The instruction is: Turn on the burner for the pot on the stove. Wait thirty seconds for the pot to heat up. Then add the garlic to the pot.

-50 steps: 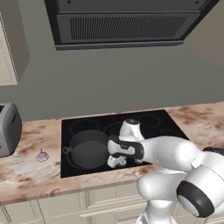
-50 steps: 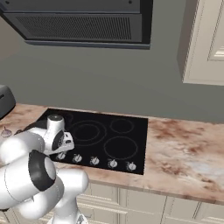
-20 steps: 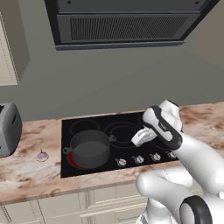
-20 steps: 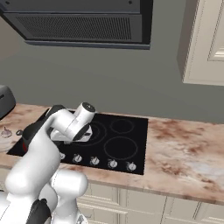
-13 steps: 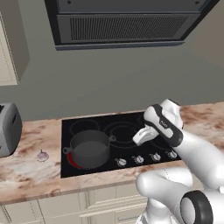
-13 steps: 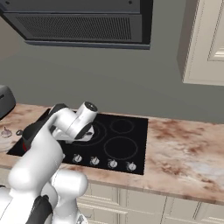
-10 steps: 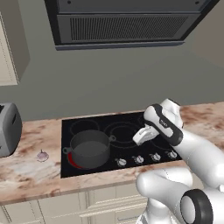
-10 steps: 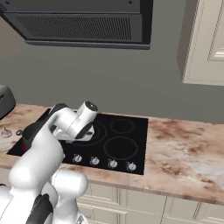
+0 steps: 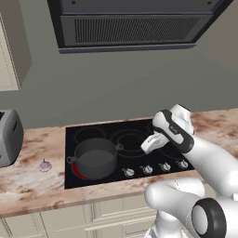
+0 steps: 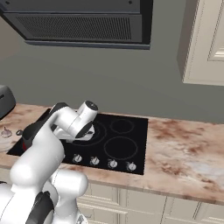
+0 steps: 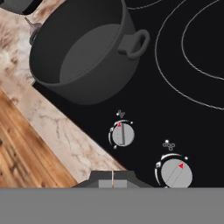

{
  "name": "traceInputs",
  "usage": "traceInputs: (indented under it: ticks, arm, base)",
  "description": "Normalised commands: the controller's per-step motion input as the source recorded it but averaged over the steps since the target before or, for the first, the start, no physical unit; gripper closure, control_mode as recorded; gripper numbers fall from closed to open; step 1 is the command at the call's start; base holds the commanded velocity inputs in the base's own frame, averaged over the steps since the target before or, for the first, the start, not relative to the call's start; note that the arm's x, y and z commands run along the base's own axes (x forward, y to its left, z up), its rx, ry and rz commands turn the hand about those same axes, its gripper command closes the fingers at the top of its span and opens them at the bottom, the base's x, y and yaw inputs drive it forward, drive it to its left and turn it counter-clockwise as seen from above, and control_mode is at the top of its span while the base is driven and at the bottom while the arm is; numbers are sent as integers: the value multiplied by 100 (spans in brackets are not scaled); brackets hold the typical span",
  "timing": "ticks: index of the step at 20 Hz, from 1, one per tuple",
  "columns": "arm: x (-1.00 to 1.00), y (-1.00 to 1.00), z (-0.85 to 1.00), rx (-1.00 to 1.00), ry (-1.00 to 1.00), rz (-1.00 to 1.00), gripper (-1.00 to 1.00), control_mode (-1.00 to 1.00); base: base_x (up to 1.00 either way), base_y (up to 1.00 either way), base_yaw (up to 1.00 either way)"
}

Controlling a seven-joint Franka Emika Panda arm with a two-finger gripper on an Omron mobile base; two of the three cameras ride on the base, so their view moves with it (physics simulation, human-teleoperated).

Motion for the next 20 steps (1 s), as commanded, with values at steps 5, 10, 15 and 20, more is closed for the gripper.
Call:
traceInputs:
  ticks: [5,10,15,20]
  arm:
    - [0,0,0,0,0,0,100,-100]
    - [0,0,0,0,0,0,100,-100]
    - [0,0,0,0,0,0,100,-100]
    - [0,0,0,0,0,0,100,-100]
  base:
    - [0,0,0]
    - [0,0,0]
    - [0,0,0]
    - [0,0,0]
